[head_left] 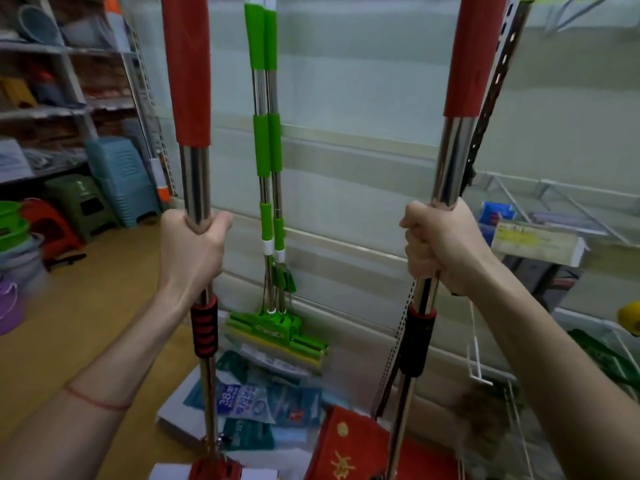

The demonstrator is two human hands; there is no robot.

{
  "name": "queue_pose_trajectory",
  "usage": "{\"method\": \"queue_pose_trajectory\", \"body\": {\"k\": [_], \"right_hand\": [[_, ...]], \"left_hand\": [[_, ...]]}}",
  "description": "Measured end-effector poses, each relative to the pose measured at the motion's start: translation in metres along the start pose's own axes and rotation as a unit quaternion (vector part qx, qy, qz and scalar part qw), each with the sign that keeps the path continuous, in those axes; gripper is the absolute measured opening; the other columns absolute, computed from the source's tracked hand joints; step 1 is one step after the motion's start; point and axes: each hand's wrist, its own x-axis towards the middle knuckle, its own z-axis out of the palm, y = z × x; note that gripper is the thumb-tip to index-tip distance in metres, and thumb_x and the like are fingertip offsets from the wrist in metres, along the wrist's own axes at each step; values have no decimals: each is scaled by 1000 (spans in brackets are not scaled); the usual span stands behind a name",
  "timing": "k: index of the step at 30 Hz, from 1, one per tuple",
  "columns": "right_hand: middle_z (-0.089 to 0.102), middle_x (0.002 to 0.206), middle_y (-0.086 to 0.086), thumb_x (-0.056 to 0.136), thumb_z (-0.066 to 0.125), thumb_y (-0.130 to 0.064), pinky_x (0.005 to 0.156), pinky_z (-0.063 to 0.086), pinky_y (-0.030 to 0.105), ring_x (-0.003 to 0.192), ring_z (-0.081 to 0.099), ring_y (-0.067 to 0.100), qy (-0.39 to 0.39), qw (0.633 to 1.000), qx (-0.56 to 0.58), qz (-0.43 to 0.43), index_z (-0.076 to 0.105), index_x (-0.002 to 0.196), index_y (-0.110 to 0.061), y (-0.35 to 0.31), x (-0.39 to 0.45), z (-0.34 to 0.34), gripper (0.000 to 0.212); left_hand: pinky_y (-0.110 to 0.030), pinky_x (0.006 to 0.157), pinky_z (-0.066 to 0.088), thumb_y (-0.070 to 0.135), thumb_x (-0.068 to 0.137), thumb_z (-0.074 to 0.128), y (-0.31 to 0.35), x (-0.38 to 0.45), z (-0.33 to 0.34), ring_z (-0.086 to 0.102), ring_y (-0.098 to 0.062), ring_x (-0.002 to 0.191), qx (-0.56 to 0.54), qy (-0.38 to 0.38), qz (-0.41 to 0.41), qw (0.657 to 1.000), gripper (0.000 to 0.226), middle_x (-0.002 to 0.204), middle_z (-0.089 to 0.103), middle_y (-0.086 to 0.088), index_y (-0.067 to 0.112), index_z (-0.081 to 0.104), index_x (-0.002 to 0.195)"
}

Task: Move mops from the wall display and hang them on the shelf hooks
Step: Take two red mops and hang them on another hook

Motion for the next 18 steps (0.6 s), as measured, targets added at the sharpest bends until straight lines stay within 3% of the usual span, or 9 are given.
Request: {"method": "queue_pose_trajectory", "body": {"k": [8,11,18], "right_hand": [[24,47,-3,88,51,-1,50,13,32,41,16,11,54,998,-23,-6,28,53,-28,-22,35,30,50],[24,46,-4,87,50,-1,47,15,26,39,17,11,80,996,-28,-13,29,49,-30,-31,44,44,52],[22,47,-4,86,49,0,46,17,21,38,16,11,144,989,-29,-22,27,53,-30,-46,62,72,50]], "left_hand": [[-28,45,30,17,86,63,-16,66,-16,29,-18,37,-22,-32,6,999,42,53,32,-5,21,36,54],[-29,46,31,19,86,64,-21,92,-22,30,-18,32,-38,-58,-4,998,50,45,30,-1,25,33,48],[-22,40,30,14,96,65,-5,142,-33,31,-18,36,-84,-99,12,992,42,54,32,-6,18,38,65]]}}
